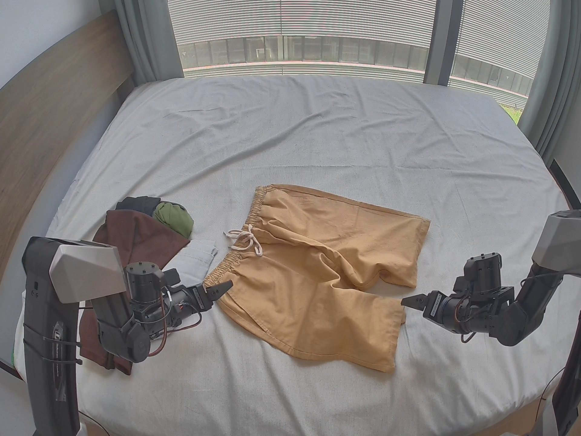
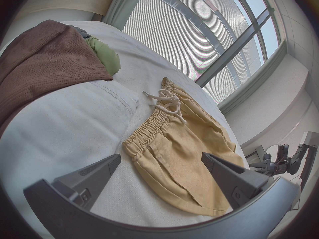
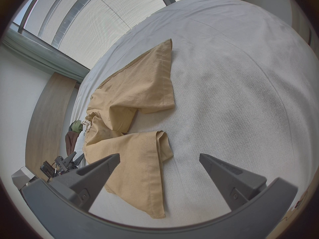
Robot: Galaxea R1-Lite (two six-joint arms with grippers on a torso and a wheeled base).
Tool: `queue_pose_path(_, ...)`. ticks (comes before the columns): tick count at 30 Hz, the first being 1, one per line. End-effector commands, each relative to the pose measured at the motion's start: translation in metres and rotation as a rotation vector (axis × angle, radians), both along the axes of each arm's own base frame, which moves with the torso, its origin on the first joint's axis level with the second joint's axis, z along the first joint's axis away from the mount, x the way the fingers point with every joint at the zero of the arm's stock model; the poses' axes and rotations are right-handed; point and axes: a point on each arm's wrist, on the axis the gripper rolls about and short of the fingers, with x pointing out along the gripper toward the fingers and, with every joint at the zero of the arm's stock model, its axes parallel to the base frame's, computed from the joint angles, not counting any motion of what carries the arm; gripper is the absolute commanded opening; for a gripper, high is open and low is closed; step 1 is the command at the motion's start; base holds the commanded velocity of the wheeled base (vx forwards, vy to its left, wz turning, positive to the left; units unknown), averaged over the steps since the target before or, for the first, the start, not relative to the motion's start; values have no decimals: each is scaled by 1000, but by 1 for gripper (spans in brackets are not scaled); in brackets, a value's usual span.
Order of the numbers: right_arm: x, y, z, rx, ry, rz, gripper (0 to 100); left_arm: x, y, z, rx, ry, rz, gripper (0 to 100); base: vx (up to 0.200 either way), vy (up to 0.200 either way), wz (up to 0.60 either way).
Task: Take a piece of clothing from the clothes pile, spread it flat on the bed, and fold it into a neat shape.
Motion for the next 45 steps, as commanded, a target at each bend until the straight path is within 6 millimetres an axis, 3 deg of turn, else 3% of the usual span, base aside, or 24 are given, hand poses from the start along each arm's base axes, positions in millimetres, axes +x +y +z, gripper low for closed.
queue_pose_path(1, -1, 1, 6, 3, -19, 3, 100, 10, -1, -5, 2, -4, 8, 100, 0, 0, 0)
queue_pose_path(16, -3, -3, 16, 10, -45, -8, 100, 35, -5, -15, 6, -19, 29, 100, 0, 0, 0)
queue_pose_path(17, -4, -2, 15, 9, -42, -4, 100, 36, -5, -16, 7, -20, 32, 0, 0, 0, 0)
queue_pose_path(25, -6, -2, 13, 8, -30, -1, 100, 23, 1, -8, 13, -6, 43, 0, 0, 0, 0)
queue_pose_path(31, -7, -1, 11, 8, -22, 4, 100, -18, 17, 12, 40, 27, 46, 0, 0, 0, 0)
queue_pose_path(38, -5, 3, 3, 10, 2, 20, 100, -53, 27, 8, 82, 29, 28, 0, 0, 0, 0)
queue_pose_path(45, -4, 8, 0, 10, 6, 35, 100, -66, 29, 3, 99, 75, 22, 0, 0, 0, 0)
